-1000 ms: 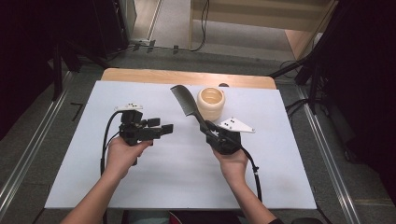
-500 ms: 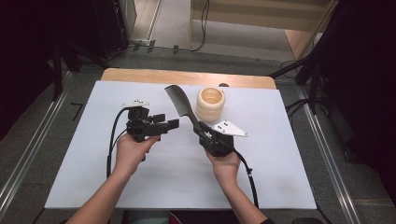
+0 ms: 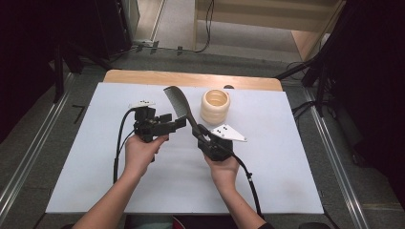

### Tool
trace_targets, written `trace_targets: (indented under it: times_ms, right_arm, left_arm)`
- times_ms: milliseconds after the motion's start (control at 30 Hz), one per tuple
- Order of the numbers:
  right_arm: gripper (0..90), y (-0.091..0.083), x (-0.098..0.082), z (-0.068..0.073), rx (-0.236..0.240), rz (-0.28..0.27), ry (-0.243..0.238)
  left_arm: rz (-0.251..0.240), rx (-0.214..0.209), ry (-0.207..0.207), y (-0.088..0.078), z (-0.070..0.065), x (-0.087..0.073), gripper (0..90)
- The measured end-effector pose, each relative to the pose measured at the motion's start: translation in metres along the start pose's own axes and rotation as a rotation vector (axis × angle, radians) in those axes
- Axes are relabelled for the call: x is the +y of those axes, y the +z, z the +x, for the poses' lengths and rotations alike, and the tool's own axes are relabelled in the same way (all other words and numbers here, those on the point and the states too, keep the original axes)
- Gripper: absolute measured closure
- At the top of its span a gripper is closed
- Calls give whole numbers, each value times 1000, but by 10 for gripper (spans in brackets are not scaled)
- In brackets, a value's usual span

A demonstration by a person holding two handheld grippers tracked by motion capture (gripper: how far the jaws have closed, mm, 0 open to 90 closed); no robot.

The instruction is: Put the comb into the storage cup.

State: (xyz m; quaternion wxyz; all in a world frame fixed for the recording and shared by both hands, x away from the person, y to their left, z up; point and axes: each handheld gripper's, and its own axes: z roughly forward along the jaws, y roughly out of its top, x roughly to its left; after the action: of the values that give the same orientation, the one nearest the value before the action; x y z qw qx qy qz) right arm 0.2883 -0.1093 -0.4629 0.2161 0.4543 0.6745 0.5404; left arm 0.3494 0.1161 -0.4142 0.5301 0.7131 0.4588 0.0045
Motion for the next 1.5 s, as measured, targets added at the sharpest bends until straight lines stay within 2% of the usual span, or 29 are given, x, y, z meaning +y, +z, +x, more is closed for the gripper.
trace_targets:
  times_ms: [100,600,967,1133,1300,1400,1433,1467,1500]
  right_arm:
    - [703,1,-1,2,-2,-9,4]
    - [703,8,-4,11,9,-38,36]
    - [703,14,-4,16,12,-46,48]
    - [703,15,-5,18,13,-52,57]
    - [703,16,-6,20,17,-58,65]
    - [703,17,-6,22,19,-61,72]
    - [703,17,-6,21,20,-61,74]
    - [703,17,-6,21,22,-60,74]
    - [703,17,-6,21,23,-59,75]
  left_arm:
    - [0,0,-18,3,-1,0,261]
    - [-13,19,-48,14,-2,-1,289]
    - [-19,28,-70,22,-4,-2,344]
    - [-30,35,-82,22,-4,-3,414]
    - [-30,20,-107,22,-2,-3,514]
    - [-36,-3,-152,22,4,-4,577]
    - [-36,-3,-152,22,4,-4,599]
    - [-36,-19,-176,21,7,-5,630]
    - [-36,-19,-176,21,7,-5,637]
